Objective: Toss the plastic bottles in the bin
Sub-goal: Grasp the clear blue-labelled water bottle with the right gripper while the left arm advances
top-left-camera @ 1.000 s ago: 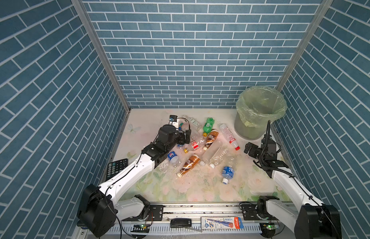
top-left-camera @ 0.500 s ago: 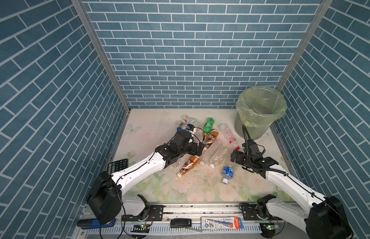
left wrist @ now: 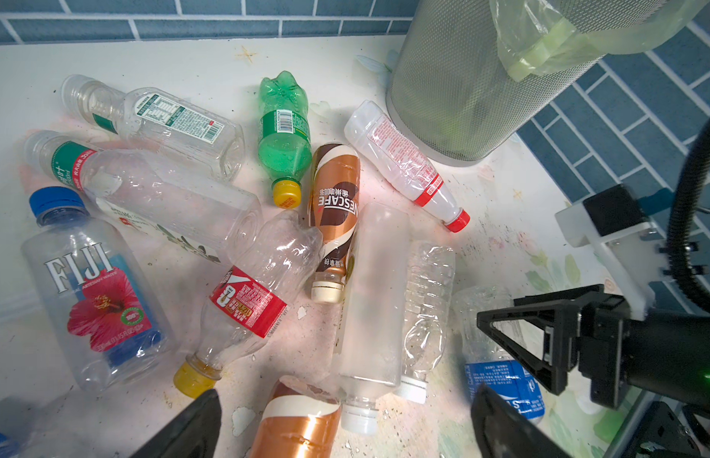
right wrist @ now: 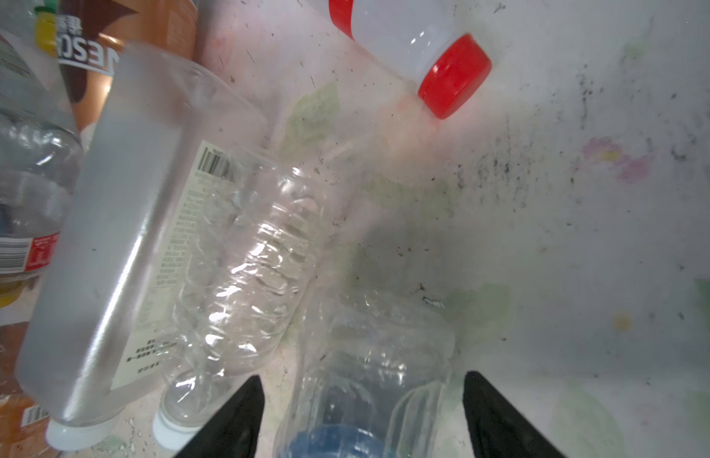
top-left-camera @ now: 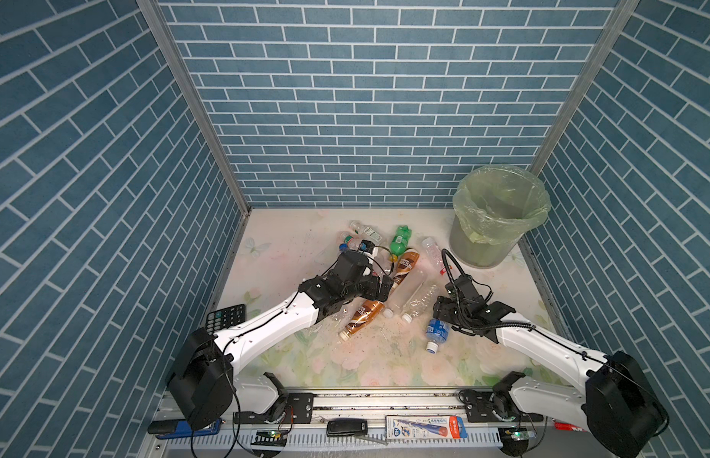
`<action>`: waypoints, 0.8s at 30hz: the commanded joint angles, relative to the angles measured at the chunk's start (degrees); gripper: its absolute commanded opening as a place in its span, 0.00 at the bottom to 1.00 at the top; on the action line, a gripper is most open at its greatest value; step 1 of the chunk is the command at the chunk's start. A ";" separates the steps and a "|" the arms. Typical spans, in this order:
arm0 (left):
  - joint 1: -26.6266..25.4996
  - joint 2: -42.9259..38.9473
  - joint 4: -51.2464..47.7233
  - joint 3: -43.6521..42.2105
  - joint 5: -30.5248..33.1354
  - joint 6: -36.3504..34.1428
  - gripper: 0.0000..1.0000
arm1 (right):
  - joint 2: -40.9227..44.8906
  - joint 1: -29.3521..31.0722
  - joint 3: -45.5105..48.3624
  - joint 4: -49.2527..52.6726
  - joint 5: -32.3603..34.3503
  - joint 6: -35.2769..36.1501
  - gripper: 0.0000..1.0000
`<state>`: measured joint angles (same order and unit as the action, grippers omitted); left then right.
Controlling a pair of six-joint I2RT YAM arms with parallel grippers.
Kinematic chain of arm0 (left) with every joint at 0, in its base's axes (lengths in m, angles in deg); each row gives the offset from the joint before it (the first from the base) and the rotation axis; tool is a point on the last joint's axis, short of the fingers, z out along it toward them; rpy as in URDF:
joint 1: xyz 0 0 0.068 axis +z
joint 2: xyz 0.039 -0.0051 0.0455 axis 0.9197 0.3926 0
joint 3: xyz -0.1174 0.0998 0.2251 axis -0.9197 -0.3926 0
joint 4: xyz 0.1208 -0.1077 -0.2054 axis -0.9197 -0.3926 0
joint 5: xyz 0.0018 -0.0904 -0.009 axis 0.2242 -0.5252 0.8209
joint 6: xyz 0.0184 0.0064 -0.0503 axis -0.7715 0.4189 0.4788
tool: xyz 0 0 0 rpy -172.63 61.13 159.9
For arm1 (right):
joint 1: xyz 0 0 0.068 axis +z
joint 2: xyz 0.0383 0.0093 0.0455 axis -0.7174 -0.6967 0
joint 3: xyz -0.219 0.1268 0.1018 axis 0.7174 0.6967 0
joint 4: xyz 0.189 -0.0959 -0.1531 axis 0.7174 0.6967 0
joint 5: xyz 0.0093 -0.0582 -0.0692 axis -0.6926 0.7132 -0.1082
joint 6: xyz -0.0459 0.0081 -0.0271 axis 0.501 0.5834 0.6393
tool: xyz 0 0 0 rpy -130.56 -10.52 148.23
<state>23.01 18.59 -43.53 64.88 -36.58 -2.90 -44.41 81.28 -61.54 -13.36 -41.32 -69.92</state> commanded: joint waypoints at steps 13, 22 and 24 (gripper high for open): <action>-0.94 1.69 -0.08 1.75 -2.15 1.10 0.99 | -1.75 0.59 4.80 -4.44 1.27 -4.55 0.58; -2.16 -0.09 1.92 0.79 -0.14 2.88 0.99 | 1.56 0.75 2.52 -1.12 2.56 -1.35 0.40; -2.44 -0.12 3.27 0.70 0.80 2.70 0.99 | 2.41 0.68 0.14 1.44 3.44 0.99 0.40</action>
<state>21.30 19.73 -42.81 65.05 -37.57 -0.54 -43.69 81.70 -58.35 -16.27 -40.20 -71.73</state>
